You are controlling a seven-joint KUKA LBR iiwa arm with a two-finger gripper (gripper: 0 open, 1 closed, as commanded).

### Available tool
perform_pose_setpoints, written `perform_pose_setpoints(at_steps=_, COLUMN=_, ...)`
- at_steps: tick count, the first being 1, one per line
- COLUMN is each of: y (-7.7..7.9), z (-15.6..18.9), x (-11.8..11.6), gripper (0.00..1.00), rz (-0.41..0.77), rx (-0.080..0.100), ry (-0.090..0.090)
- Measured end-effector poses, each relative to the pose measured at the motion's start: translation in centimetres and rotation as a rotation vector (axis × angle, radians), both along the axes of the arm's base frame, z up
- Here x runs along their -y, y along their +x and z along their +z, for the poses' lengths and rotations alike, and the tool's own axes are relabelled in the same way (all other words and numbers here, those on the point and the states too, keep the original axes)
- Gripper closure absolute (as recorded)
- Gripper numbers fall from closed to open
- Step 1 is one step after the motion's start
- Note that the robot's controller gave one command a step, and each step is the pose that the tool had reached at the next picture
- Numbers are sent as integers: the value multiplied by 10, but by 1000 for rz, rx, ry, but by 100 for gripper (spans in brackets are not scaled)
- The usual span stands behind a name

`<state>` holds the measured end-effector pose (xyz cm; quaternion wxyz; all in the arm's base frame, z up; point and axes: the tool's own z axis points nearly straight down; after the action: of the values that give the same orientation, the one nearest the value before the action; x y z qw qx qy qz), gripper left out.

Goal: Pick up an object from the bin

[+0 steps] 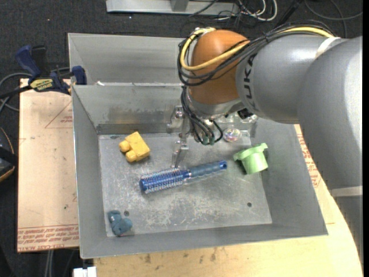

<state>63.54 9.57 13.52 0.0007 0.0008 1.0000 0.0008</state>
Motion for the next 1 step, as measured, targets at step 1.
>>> perform_pose_setpoints(at_steps=1, y=-59, z=-52, x=-38, gripper=0, rz=76, rx=-6, ry=1)
